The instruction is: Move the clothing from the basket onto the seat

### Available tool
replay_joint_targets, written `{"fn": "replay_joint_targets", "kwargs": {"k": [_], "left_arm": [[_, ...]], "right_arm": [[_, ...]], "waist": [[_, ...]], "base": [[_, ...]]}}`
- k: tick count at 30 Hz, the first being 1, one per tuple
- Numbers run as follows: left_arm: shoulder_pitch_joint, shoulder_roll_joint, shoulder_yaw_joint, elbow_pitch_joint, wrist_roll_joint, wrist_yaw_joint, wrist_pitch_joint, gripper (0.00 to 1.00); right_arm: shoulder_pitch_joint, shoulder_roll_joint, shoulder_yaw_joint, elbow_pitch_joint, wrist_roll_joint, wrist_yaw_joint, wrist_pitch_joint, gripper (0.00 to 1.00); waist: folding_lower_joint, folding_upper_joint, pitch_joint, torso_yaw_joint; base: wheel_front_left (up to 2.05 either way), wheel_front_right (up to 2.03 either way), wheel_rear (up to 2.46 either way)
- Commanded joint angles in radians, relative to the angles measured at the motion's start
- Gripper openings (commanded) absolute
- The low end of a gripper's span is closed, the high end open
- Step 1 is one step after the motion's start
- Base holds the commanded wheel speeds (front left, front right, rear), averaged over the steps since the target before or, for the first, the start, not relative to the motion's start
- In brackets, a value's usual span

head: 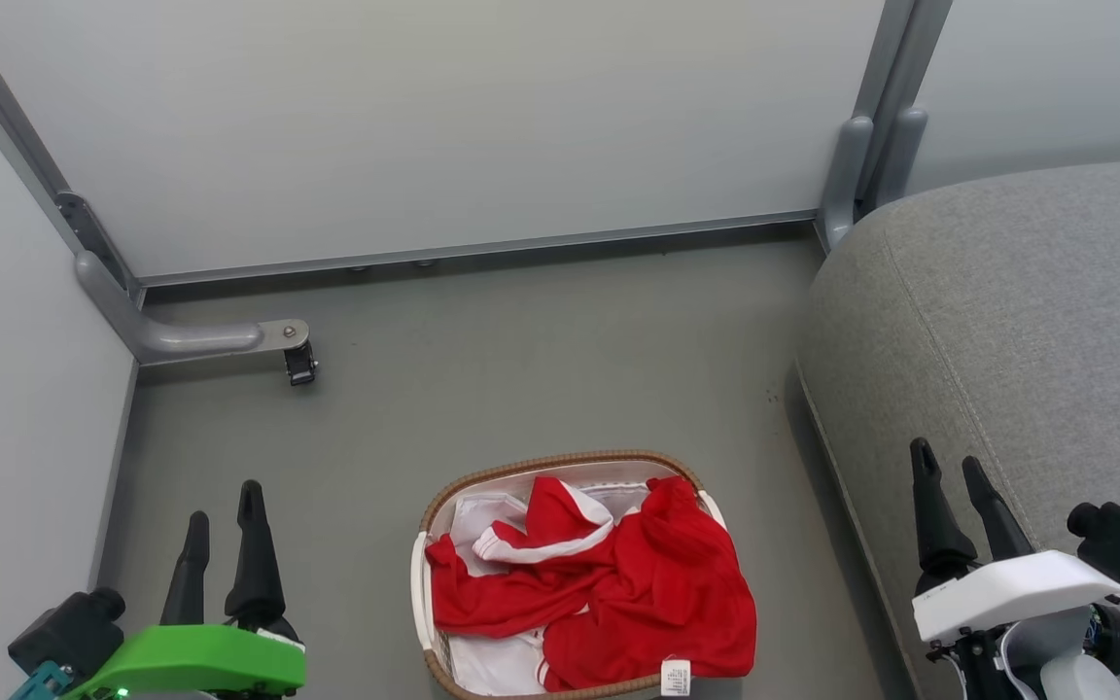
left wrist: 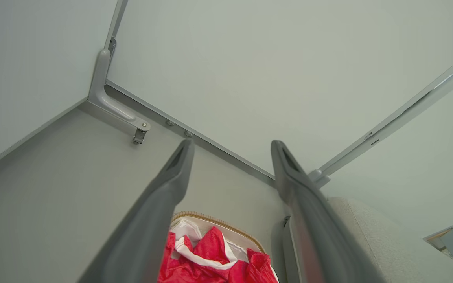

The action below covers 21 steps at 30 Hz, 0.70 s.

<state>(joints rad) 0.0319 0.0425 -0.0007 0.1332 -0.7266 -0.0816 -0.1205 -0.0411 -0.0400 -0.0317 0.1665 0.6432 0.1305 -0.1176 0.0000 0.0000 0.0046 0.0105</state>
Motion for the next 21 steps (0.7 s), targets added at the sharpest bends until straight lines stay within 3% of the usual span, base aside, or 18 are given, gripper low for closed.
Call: {"fn": "replay_joint_targets", "kwargs": {"k": [1,21], "left_arm": [[0.010,0.008,0.000,-0.004,0.031,0.002,-0.009,1.00],[0.039,0.009,-0.009,0.034,0.231,0.001,-0.060,1.00]], "right_arm": [[0.000,-0.007,0.003,-0.007,-0.040,0.000,-0.012,1.00],[0.022,-0.009,0.034,0.018,-0.274,0.000,-0.064,1.00]], "waist": [[0.0000,0.0000,0.000,0.000],[0.0000,0.0000,-0.007,0.005]], "base": [[0.00,0.00,0.00],[0.00,0.00,0.00]]}}
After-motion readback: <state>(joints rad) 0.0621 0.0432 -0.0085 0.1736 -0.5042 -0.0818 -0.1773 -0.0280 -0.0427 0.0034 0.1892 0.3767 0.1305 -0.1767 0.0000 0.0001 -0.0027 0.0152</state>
